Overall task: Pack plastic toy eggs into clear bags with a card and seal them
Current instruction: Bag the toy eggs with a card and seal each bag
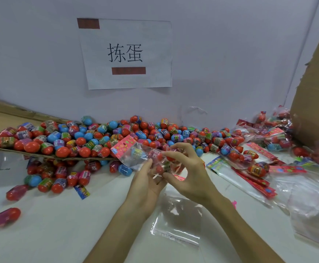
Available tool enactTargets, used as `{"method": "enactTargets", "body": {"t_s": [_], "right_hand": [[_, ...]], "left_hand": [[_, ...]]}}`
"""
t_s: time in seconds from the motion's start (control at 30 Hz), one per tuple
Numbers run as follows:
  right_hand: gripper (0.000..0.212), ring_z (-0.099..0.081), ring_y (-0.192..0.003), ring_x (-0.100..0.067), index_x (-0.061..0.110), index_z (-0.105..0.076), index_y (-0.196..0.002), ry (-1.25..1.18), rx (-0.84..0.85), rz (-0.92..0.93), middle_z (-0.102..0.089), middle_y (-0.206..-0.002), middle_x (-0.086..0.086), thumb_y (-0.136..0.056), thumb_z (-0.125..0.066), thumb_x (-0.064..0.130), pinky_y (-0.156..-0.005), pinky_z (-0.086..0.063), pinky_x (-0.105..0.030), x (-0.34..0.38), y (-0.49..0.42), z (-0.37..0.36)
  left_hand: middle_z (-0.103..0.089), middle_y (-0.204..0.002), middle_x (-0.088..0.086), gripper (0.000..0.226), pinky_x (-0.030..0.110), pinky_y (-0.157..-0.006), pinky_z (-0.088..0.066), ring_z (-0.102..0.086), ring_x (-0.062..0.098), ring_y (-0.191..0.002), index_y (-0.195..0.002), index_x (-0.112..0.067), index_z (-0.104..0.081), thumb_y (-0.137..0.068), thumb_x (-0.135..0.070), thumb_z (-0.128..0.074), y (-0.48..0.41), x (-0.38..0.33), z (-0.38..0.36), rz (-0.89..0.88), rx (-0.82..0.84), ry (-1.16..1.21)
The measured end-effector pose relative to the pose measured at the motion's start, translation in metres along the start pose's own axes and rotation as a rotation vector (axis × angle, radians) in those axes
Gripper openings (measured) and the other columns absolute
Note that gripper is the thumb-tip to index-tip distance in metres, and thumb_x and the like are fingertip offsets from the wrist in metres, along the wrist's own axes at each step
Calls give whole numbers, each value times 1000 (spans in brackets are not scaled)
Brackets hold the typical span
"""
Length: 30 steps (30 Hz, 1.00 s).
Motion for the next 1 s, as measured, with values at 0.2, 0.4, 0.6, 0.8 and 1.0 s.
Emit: {"method": "enactTargets", "body": {"t_s": [0.2, 0.4, 0.6, 0.8, 1.0], "right_hand": [[50, -57, -116, -14, 30, -68, -127, -109, -12, -1, -50, -128, 6, -81, -81, 16, -85, -50, -17, 4, 0, -11], [52, -58, -107, -9, 32, -66, -124, -98, -60, -55, -49, -123, 11, -76, -84, 21, -81, -51, -13, 2, 1, -8], [36, -66, -85, -10, 29, -72, -115, -129, -163, -103, -66, -111, 17, -86, -75, 8, -66, -50, -13, 0, -4, 5], [26, -67, -79, 1, 31, -65, -119, -70, -366, -407, -70, -96, 13, -93, -73, 30, -61, -51, -12, -26, -7, 39], [64, -69, -71, -18, 22, -40, -150, -33, -29, -787, -71, -95, -2, -95, -70, 35, -71, -59, -37, -52, -6, 74]], "left_hand": [[-76, -114, 18, 37, 30, -75, -64, -76, 22, -94, -127, 0, -67, -110, -23, -44, 1, 1, 1, 3, -1, 81], [-71, -126, 20, 36, 36, -93, -61, -73, 28, -111, -134, -3, -63, -108, -23, -51, 1, 3, 0, 6, 42, 48], [-72, -122, 22, 34, 41, -94, -61, -71, 32, -116, -134, 3, -60, -106, -15, -53, -4, -3, 4, 5, -38, 97], [-74, -118, 21, 33, 38, -77, -65, -71, 35, -113, -135, -1, -60, -105, -14, -56, -5, -6, 5, 13, -98, 153], [-76, -116, 19, 32, 36, -72, -66, -76, 30, -101, -135, -3, -60, -105, -15, -56, -6, -7, 7, 10, -115, 153]]}}
Point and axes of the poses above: each hand's wrist, its own y-axis away from the middle knuckle, its own z-axis out of the back of the hand, x = y × z, the point moved 2 cm from there along -y, towards the middle knuckle
